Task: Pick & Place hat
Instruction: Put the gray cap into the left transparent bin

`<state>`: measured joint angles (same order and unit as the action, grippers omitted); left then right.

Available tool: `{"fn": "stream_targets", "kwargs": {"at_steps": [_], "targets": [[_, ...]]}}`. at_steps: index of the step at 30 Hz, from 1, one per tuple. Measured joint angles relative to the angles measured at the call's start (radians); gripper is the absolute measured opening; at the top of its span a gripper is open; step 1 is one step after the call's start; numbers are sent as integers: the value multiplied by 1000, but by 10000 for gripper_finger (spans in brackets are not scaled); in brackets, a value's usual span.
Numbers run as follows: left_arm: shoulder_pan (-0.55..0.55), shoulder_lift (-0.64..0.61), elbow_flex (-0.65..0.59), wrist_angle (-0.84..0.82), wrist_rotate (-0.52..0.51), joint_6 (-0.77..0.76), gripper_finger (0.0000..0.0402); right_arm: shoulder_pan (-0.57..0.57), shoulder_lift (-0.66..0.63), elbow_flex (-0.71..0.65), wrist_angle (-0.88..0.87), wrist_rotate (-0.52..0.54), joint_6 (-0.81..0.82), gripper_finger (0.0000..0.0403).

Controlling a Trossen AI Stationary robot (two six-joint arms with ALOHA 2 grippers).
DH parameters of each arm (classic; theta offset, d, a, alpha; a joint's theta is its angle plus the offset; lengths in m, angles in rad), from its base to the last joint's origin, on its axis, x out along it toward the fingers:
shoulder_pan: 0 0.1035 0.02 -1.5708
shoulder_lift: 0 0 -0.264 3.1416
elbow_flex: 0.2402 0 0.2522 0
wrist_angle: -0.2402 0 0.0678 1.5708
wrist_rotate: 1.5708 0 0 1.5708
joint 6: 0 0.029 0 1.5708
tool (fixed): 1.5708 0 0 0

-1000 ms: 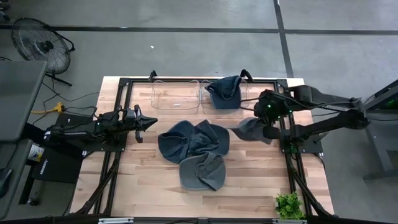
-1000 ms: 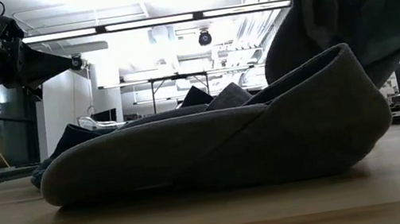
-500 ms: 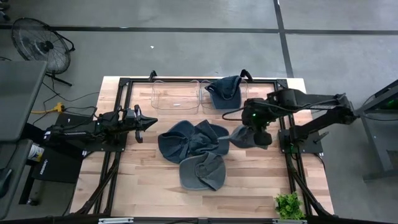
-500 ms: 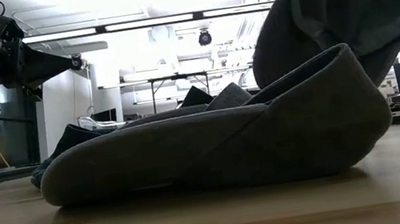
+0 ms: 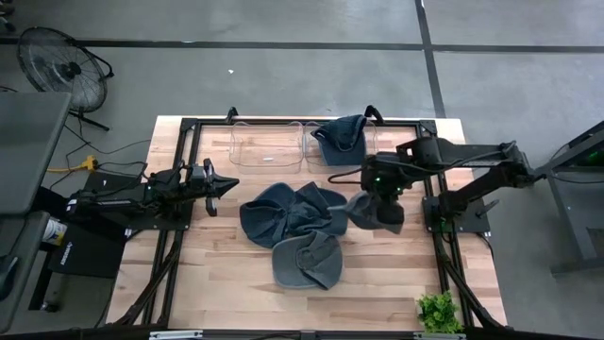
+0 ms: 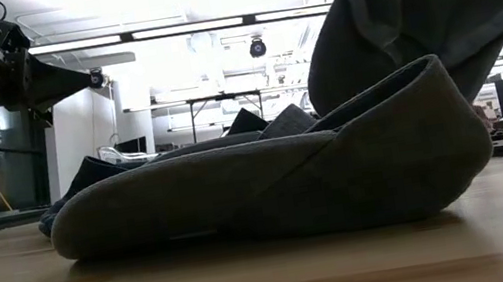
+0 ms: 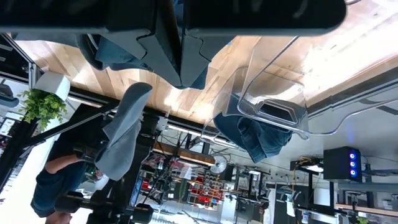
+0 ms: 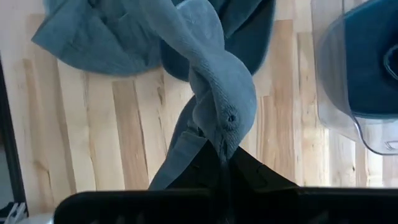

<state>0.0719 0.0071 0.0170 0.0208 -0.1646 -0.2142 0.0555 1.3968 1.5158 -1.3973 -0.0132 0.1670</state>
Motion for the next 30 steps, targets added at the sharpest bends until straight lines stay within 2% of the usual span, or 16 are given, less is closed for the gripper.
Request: {"fn": "stream_targets", "kwargs": {"at_steps": [5, 9, 13, 16, 20, 25, 30], "targets": [[0, 0, 0, 7, -41, -21, 0, 0, 0, 0, 2, 5, 21, 1], [0, 0, 7, -6, 0, -84, 0, 0, 0, 0, 3, 16, 35, 1], [0, 0, 8, -7, -29, -82, 1, 0, 0, 0, 3, 16, 35, 1], [0, 0, 8, -8, -14, -79, 16, 0, 0, 0, 5, 17, 42, 1], [0, 0, 9, -8, -11, -82, 62, 0, 0, 0, 28, 18, 43, 1], [0, 15, 19, 40, -15, -80, 157, 0, 0, 0, 87, 7, 44, 1], [0, 74, 91, 55, -14, -19, 246, -3, 3, 0, 148, 5, 53, 1]]}}
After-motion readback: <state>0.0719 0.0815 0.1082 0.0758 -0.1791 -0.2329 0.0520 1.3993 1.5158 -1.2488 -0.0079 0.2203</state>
